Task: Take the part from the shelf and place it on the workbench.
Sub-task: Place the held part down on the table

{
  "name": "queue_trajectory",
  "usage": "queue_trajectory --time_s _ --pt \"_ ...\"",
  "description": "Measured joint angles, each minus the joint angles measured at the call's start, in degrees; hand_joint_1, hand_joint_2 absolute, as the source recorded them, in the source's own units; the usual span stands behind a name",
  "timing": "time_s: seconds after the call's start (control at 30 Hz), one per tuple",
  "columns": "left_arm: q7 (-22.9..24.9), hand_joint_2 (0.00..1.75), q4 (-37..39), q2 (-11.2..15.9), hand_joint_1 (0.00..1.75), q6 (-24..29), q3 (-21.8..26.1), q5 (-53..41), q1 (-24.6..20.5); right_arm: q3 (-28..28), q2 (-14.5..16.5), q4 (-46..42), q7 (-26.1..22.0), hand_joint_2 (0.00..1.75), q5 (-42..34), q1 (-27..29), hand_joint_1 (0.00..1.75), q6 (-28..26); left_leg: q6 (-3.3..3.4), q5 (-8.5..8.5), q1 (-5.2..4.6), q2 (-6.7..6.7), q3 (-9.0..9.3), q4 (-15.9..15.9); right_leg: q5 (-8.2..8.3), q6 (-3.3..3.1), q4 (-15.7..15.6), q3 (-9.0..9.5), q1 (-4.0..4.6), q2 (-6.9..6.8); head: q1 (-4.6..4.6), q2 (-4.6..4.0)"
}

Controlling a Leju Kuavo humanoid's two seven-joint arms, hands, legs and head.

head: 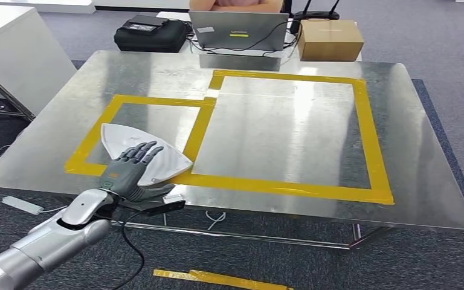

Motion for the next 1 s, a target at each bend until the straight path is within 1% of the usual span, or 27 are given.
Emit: queue_trajectory --time_s 0.1,0.13,0.2,0.23,0.27,0.3,0.33,0.37,0.4,0.43,0.47,0.5,0.53,0.57,0.6,0.63,0.67,0.7,0.73,0.77,0.8,0.83,0.87,0.9,0.93,0.97,1.0 --pt "-0.83 0.00 -0.53 0.26 0.00 0.71 0.21 0.89 0.28 0.00 0.00 0.03 0.00 0.00 -0.24 -0.02 0.00 -0.10 0.02 -0.03 -0.02 0.00 -0.01 0.04 0.03 0.03 -0.04 0.01 -0.04 0.01 0.01 0.00" --pt "-1.51 0.00 -0.92 0.39 0.00 1.33 0.41 1.67 0.49 0.00 0.01 0.07 0.00 0.00 -0.47 -0.04 0.00 -0.15 0.19 -0.02 -0.09 -0.01 -0.04 0.17 0.16 0.22 -0.11 0.02 -0.13 0.02 -0.01 0.00" --pt "-2.86 0.00 -2.20 0.88 0.00 2.45 0.90 3.56 0.94 -0.01 0.01 0.20 0.00 0.00 -0.91 -0.08 0.00 -0.26 0.84 0.28 -0.22 0.01 0.01 0.05 0.59 0.79 -0.51 0.13 -0.25 0.09 -0.04 0.00" --pt "-3.33 0.00 -2.97 1.16 0.00 2.68 1.11 4.51 1.17 -0.02 -0.02 0.28 0.00 0.00 -1.02 -0.12 0.00 -0.30 1.20 0.76 -0.11 0.15 0.24 -0.57 0.57 1.06 -0.62 0.06 -0.23 0.06 -0.04 0.00" --pt "-3.67 0.00 -3.73 1.40 0.00 2.73 1.28 5.38 1.41 -0.02 -0.05 0.36 0.00 0.00 -1.04 -0.15 0.00 -0.33 1.49 1.28 0.09 0.32 0.51 -1.44 0.04 1.19 -0.31 -0.18 -0.14 -0.05 0.01 -0.01" --pt "-3.89 0.00 -4.37 1.56 0.00 2.68 1.44 6.14 1.69 -0.02 -0.10 0.43 0.00 0.00 -1.02 -0.19 0.00 -0.36 1.69 1.79 0.33 0.49 0.71 -2.26 -1.10 1.33 0.98 -0.82 -0.06 -0.18 0.08 -0.01" --pt "-4.04 0.00 -4.92 1.72 0.00 2.63 1.63 6.84 2.12 -0.02 -0.15 0.53 0.00 0.00 -1.02 -0.23 0.00 -0.38 1.74 2.14 0.57 0.68 0.78 -2.76 -2.85 1.48 3.56 -2.01 -0.12 -0.33 0.18 -0.01" --pt "-4.12 0.00 -5.36 1.86 0.00 2.60 1.84 7.39 2.71 -0.02 -0.20 0.61 0.00 0.00 -1.01 -0.25 0.00 -0.38 1.78 2.29 0.66 0.79 0.65 -2.90 -4.82 1.76 7.19 -3.55 -0.25 -0.42 0.25 -0.01" --pt "-4.14 0.00 -5.68 2.03 0.00 2.57 2.02 7.80 3.43 -0.02 -0.26 0.71 0.00 0.00 -0.99 -0.26 0.00 -0.39 1.68 2.39 0.75 0.90 0.43 -2.85 -6.42 2.11 10.93 -5.14 -0.46 -0.44 0.27 0.00" --pt "-4.14 0.00 -5.92 2.19 0.00 2.55 2.19 8.10 4.24 -0.02 -0.34 0.80 0.00 0.00 -0.93 -0.26 0.00 -0.39 1.51 2.48 0.85 1.02 0.23 -2.77 -7.15 2.51 13.49 -6.18 -0.72 -0.48 0.28 0.00" --pt "-4.14 0.00 -6.09 2.37 0.00 2.55 2.31 8.29 5.00 -0.02 -0.43 0.87 0.00 0.00 -0.82 -0.25 0.00 -0.39 1.27 2.58 1.02 1.10 0.02 -2.66 -6.78 2.91 13.98 -6.26 -1.00 -0.53 0.27 0.00" --pt "-4.14 0.00 -6.19 2.57 0.00 2.55 2.38 8.41 5.63 -0.01 -0.54 0.93 0.00 0.00 -0.69 -0.24 0.00 -0.39 0.94 2.65 1.28 1.13 -0.21 -2.47 -5.35 3.33 12.04 -5.14 -1.30 -0.57 0.28 0.00" --pt "-4.14 0.00 -6.29 2.79 0.00 2.56 2.50 8.46 6.17 -0.01 -0.63 0.98 0.00 0.00 -0.54 -0.25 0.00 -0.39 0.48 2.64 1.59 1.11 -0.49 -2.08 -3.42 3.82 8.24 -3.04 -1.69 -0.55 0.29 0.00" --pt "-4.13 0.00 -6.40 3.07 0.00 2.60 2.71 8.44 6.65 -0.01 -0.67 1.01 0.00 0.00 -0.36 -0.30 0.00 -0.38 -0.10 2.56 1.77 1.02 -0.90 -1.56 -2.13 4.23 4.46 -1.01 -1.86 -0.24 0.42 0.00" --pt "-4.11 0.00 -6.52 3.34 0.00 2.64 2.98 8.38 7.13 -0.02 -0.71 1.03 -0.02 0.00 -0.20 -0.36 0.00 -0.38 -0.68 2.50 1.88 0.92 -1.35 -0.92 -1.25 4.06 1.60 0.50 -1.98 0.09 0.51 0.00" --pt "-4.09 0.00 -6.66 3.65 0.00 2.68 3.32 8.23 7.55 -0.03 -0.72 1.07 -0.04 0.00 -0.02 -0.39 0.00 -0.38 -1.20 2.55 1.90 0.80 -1.79 -0.43 -0.96 3.66 0.16 1.21 -1.98 0.40 0.55 0.00" --pt "-4.05 0.00 -6.76 3.96 0.00 2.72 3.61 8.03 7.97 -0.03 -0.72 1.10 -0.05 0.00 0.12 -0.43 0.00 -0.38 -1.63 2.75 1.86 0.67 -2.12 -0.19 -1.08 3.00 0.20 1.11 -1.77 0.63 0.59 0.00" --pt "-4.00 0.00 -6.82 4.25 0.00 2.73 3.85 7.77 8.41 -0.03 -0.74 1.14 -0.07 0.00 0.19 -0.43 0.00 -0.39 -1.93 3.04 1.93 0.57 -2.31 -0.11 -0.80 2.20 0.53 0.82 -1.72 0.54 0.51 0.00" --pt "-3.95 0.00 -6.86 4.56 0.00 2.73 4.04 7.48 8.84 -0.03 -0.74 1.16 -0.06 0.00 0.25 -0.43 0.00 -0.39 -2.18 3.11 2.04 0.59 -2.48 -0.09 -0.56 1.67 0.79 0.51 -1.66 0.34 0.46 -0.01" --pt "-3.90 0.00 -6.86 4.83 0.00 2.72 4.20 7.22 9.25 -0.02 -0.74 1.17 -0.04 0.00 0.27 -0.45 0.00 -0.39 -2.34 2.44 2.12 0.93 -2.86 0.48 -0.25 1.09 0.93 0.16 -1.57 0.12 0.36 -0.01" --pt "-3.86 0.00 -6.86 5.06 0.00 2.72 4.36 6.97 9.58 -0.02 -0.74 1.18 -0.04 0.00 0.30 -0.45 0.00 -0.39 -2.42 1.00 2.18 1.43 -3.55 1.93 0.11 0.46 0.95 -0.26 -1.50 -0.14 0.16 -0.01" --pt "-3.82 0.00 -6.86 5.20 0.00 2.71 4.54 6.77 9.77 -0.02 -0.74 1.18 -0.05 0.00 0.32 -0.44 0.00 -0.39 -2.44 -1.25 2.21 2.04 -4.68 4.69 0.51 -0.13 0.94 -0.78 -1.35 -0.43 -0.06 -0.01" --pt "-3.79 0.00 -6.86 5.27 0.00 2.70 4.71 6.62 9.88 -0.02 -0.74 1.19 -0.05 0.00 0.32 -0.43 0.00 -0.39 -2.40 -3.86 2.19 2.56 -6.03 8.48 0.90 -0.57 0.95 -1.35 -1.09 -0.71 -0.27 -0.01" --pt "-3.70 0.00 -6.86 5.29 0.00 2.68 4.87 6.47 9.99 -0.02 -0.74 1.20 -0.06 0.00 0.33 -0.41 0.00 -0.39 -2.32 -6.13 2.15 2.78 -7.18 12.37 1.31 -0.87 0.97 -1.93 -0.81 -1.02 -0.38 -0.01" --pt "-3.56 0.00 -6.85 5.29 0.00 2.62 5.03 6.33 10.17 -0.02 -0.74 1.22 -0.07 0.00 0.32 -0.40 0.00 -0.39 -2.18 -7.64 2.07 2.87 -7.74 15.33 1.74 -1.07 0.98 -2.53 -0.49 -1.31 -0.41 0.00" --pt "-3.38 0.00 -6.85 5.29 0.00 2.52 5.15 6.19 10.40 -0.02 -0.74 1.24 -0.07 0.00 0.32 -0.40 0.00 -0.39 -1.90 -8.09 1.94 2.89 -7.30 16.30 2.17 -1.19 0.99 -3.09 -0.19 -1.54 -0.41 0.00" --pt "-3.19 0.00 -6.85 5.30 0.00 2.42 5.26 6.02 10.63 -0.02 -0.74 1.26 -0.07 0.00 0.31 -0.41 0.00 -0.39 -1.49 -7.58 1.74 2.90 -5.73 14.97 2.60 -1.25 0.99 -3.63 0.08 -1.70 -0.42 0.00"
